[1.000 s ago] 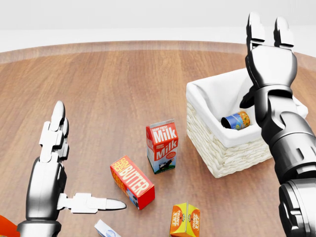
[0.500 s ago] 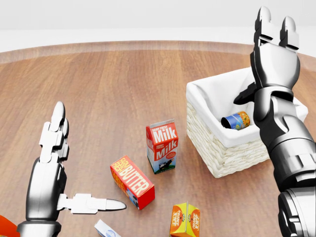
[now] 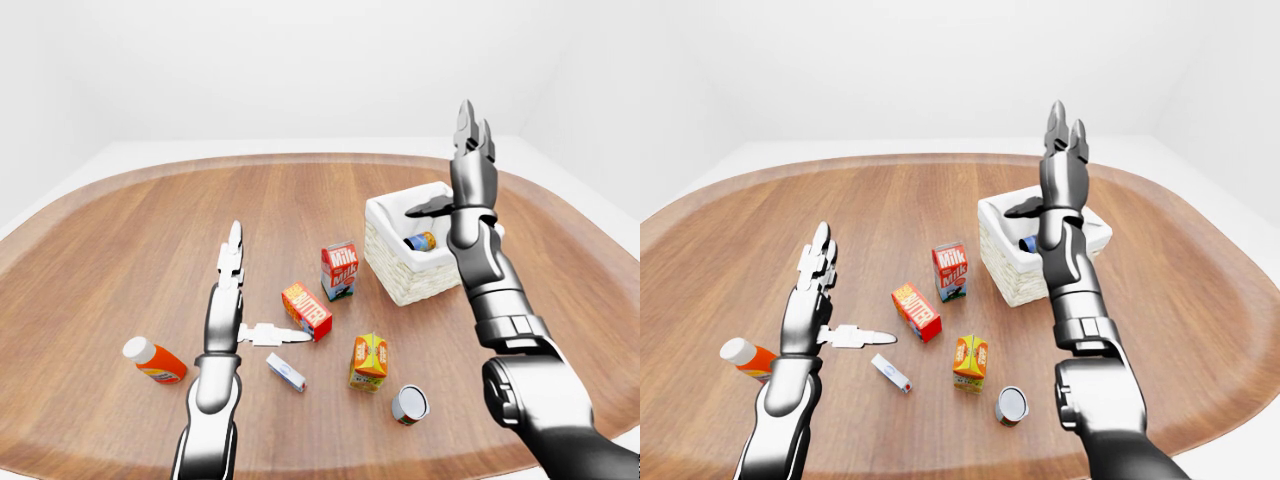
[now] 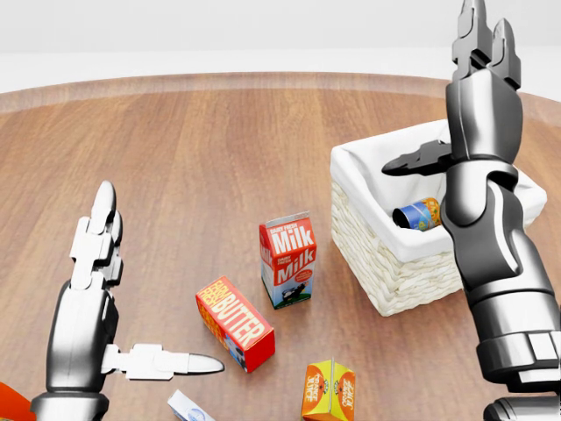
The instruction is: Pick up the alphabet soup and the tomato sauce, and put them in the basket.
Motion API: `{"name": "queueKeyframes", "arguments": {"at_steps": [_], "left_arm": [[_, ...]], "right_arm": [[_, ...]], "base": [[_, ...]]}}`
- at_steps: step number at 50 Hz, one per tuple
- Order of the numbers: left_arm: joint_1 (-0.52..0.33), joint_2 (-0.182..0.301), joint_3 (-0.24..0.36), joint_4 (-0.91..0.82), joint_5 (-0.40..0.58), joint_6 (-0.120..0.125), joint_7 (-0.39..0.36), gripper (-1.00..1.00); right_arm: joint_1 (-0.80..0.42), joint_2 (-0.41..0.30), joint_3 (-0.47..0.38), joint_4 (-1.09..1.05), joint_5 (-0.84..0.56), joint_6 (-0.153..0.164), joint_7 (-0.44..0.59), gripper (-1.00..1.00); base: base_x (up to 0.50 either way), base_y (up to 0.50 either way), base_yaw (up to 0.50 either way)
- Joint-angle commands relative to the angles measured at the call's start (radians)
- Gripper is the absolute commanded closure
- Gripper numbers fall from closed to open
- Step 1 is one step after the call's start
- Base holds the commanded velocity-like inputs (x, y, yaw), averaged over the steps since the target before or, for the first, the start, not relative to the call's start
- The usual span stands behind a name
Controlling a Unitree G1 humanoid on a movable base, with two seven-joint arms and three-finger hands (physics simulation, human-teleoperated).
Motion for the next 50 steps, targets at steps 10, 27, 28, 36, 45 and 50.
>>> {"name": "queueKeyframes", "arguments": {"at_steps": [10, 27, 28, 36, 45, 50], "left_arm": [[0.002, -0.001, 0.005, -0.015, 0.004, 0.0, 0.006, -1.0], [0.003, -0.001, 0.004, -0.013, 0.006, 0.0, 0.008, -1.0], [0.003, -0.001, 0.004, -0.013, 0.006, 0.0, 0.008, -1.0], [0.007, -0.001, 0.004, -0.017, 0.005, 0.0, 0.007, -1.0], [0.007, -0.001, 0.004, -0.018, 0.004, 0.0, 0.006, -1.0], [0.009, -0.001, 0.003, -0.025, 0.005, 0.0, 0.005, -1.0]], "right_arm": [[0.219, 0.067, -0.027, -0.425, 0.133, 0.0, 0.145, -1.0], [0.359, 0.108, -0.044, -0.714, 0.201, 0.0, 0.24, -1.0], [0.359, 0.108, -0.044, -0.714, 0.201, 0.0, 0.24, -1.0], [0.422, 0.125, -0.05, -0.818, 0.222, 0.0, 0.266, -1.0], [0.484, 0.135, -0.06, -0.85, 0.245, 0.0, 0.262, -1.0], [0.538, 0.156, -0.06, -0.938, 0.266, 0.0, 0.285, -1.0]], "base": [[0.0, 0.0, 0.0], [0.0, 0.0, 0.0], [0.0, 0.0, 0.0], [0.0, 0.0, 0.0], [0.0, 0.0, 0.0], [0.0, 0.0, 0.0]]}}
